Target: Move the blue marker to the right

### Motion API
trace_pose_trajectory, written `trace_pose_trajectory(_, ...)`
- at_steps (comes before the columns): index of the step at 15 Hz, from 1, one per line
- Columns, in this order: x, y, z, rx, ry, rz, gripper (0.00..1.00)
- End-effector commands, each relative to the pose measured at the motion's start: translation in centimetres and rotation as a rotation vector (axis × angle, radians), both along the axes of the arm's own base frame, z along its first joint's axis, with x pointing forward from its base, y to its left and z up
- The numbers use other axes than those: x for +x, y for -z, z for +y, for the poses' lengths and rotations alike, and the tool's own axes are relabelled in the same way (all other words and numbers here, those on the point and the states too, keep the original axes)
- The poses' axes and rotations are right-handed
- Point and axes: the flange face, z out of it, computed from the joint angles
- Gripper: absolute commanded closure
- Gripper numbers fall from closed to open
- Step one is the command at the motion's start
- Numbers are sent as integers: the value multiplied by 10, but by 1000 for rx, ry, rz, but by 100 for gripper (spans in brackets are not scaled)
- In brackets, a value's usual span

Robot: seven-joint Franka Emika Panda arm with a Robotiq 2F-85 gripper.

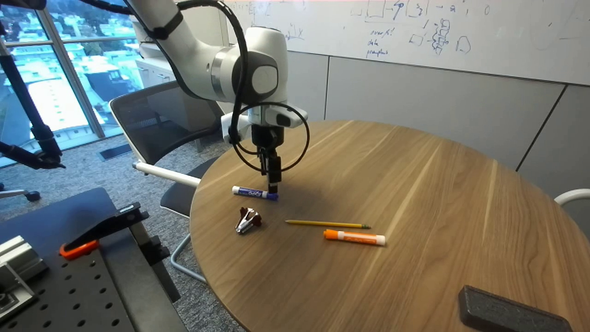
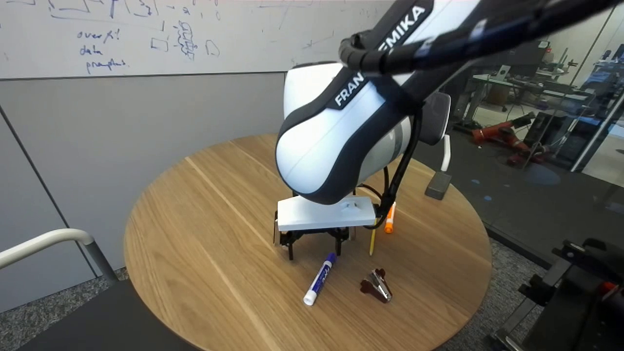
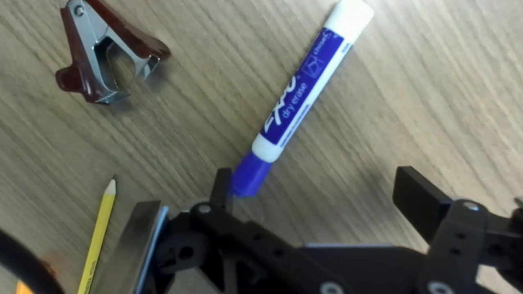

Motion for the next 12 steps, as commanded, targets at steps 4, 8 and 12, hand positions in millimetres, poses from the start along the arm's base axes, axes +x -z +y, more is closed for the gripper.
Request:
trace_pose_trajectory(4, 5, 24, -13, -48, 91, 94, 0)
trace_pose_trajectory(8, 11, 25, -12, -59, 119, 96, 32)
trace_pose_trajectory(12, 13, 26, -12, -53, 141, 92, 63)
